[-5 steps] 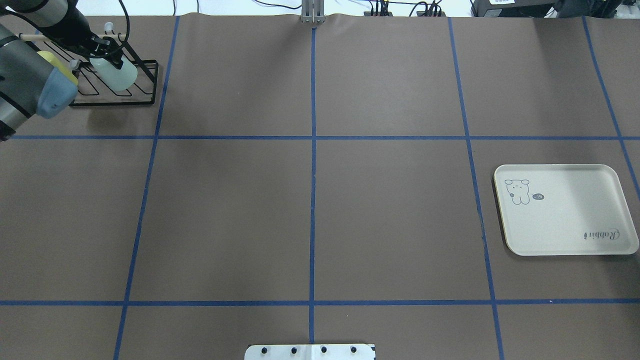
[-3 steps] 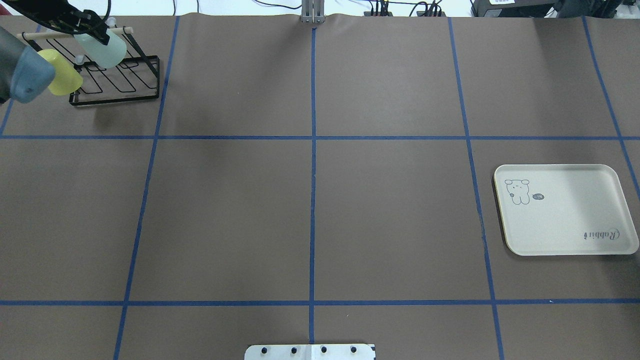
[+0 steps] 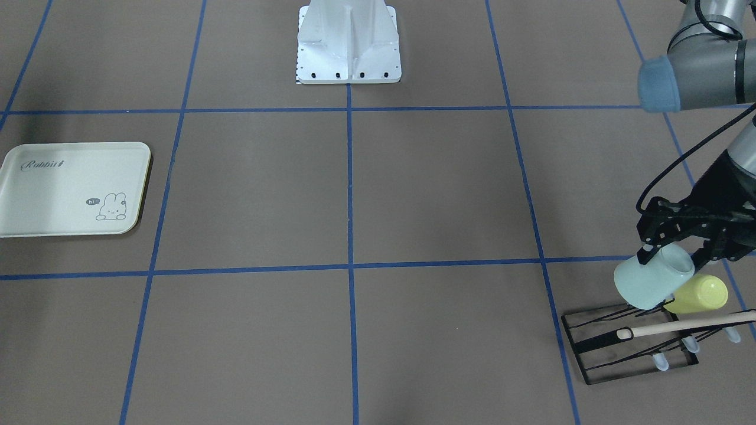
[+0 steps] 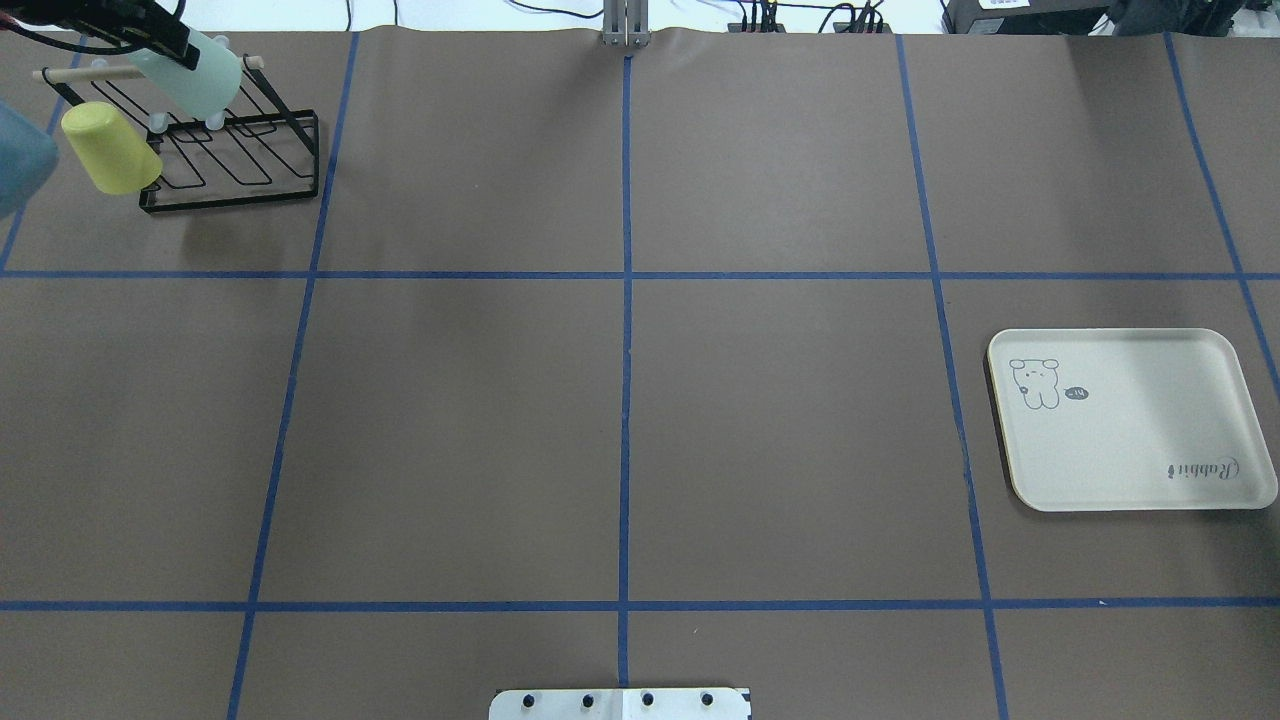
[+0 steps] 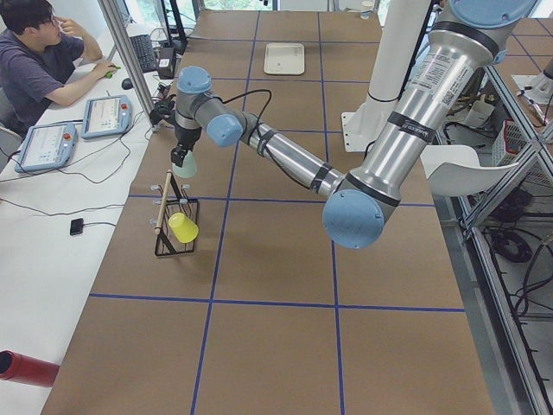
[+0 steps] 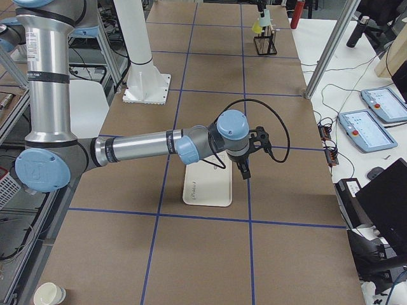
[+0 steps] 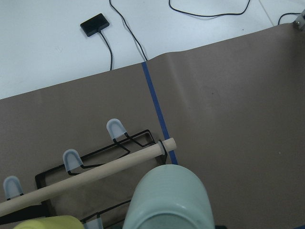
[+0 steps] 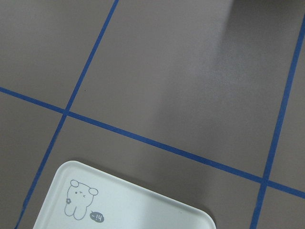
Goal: Left arm grabs green cup and hands to right arm on tray
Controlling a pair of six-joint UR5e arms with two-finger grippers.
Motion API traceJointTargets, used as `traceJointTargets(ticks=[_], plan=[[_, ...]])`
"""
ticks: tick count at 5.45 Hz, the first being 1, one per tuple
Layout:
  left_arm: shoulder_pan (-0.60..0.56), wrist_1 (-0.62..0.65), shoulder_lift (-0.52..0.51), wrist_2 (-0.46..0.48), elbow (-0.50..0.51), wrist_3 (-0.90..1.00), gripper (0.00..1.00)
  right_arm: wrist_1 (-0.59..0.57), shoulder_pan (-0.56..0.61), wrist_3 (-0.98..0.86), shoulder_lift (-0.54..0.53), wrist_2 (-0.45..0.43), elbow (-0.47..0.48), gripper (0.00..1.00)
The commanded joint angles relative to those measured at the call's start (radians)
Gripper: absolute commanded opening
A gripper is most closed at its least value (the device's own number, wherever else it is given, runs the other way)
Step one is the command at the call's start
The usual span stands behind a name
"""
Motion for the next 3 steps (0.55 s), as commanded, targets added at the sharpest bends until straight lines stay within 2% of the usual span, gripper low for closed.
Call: traceJointTargets(ticks=[1, 3], plan=[[0.031, -0.048, -0.004, -0.001, -0.048, -0.228, 0.05, 0.065, -0.078, 0.232, 0.051, 0.004, 0.035, 0.97], [0.133, -0.232, -0.012, -0.001, -0.058, -0.565, 0.05, 0.406, -0.169, 0.731, 0.100, -0.022, 0.024, 0.96]])
